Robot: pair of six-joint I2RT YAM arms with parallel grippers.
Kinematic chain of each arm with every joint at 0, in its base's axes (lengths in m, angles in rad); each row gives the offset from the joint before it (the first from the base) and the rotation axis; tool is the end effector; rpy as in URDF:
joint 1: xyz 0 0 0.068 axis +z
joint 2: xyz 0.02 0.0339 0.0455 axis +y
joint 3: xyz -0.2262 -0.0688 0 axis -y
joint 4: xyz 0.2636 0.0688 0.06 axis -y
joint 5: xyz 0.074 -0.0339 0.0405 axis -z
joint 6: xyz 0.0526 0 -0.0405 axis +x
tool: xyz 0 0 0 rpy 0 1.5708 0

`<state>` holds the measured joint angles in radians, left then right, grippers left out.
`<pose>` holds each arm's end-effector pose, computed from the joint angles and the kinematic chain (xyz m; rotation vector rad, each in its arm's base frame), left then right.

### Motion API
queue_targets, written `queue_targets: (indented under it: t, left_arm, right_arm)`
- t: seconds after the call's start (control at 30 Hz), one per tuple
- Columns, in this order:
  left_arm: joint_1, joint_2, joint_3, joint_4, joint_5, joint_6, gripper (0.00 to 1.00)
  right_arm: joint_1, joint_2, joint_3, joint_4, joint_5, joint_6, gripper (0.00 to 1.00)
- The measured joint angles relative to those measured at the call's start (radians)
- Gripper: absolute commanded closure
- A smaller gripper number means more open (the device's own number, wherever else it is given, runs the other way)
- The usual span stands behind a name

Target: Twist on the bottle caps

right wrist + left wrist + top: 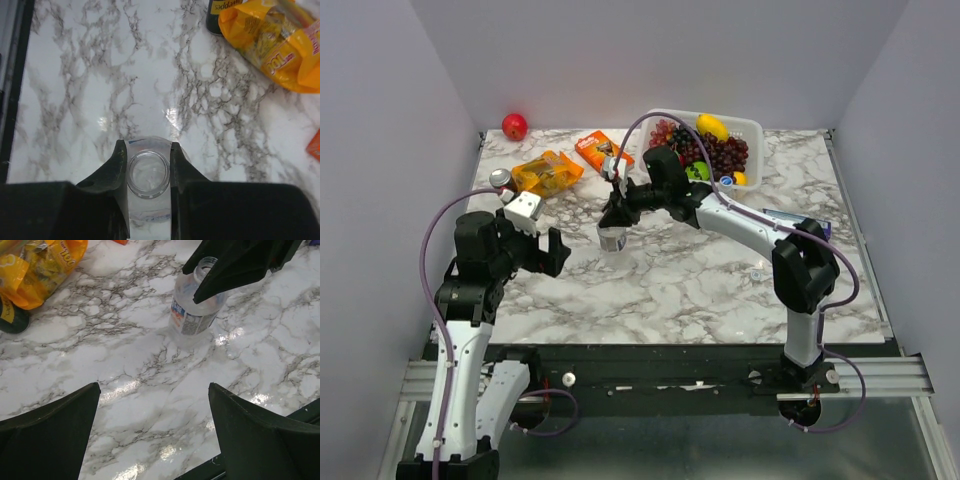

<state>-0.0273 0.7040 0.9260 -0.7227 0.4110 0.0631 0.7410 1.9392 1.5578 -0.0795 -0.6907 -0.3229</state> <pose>0.1981 -0.0264 0.3178 0.3431 2.0212 -0.4025 0.3249 0.3427 0.2312 -1.3987 1.4972 0.9610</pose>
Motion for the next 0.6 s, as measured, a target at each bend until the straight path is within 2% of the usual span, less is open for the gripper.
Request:
queue_targets:
  t: [0.13,0.3,0.43,0.6]
  left_arm:
    - [-0.002,0.023,-0.086,0.079,0.132,0.031,0.01]
    - [-0.043,0.036,-0.239,0.257,0.262,0.049,0.01]
    - [-0.130,0.037,-0.314,0.394,0.322,0.044,0.01]
    - [-0.242,0.050,-0.335,0.555,0.368,0.007,0.01]
  right_arm:
    - [0.000,-0.013,-0.005,-0.018,0.013,0.009,1.00]
    - [-0.003,-0.041,0.130,-0.218,-0.011,0.008,1.00]
    - [-0.017,-0.092,0.269,-0.368,-0.130,-0.017,1.00]
    - [-0.030,-0.207,0.271,-0.455,-0.291,-0.046,1.00]
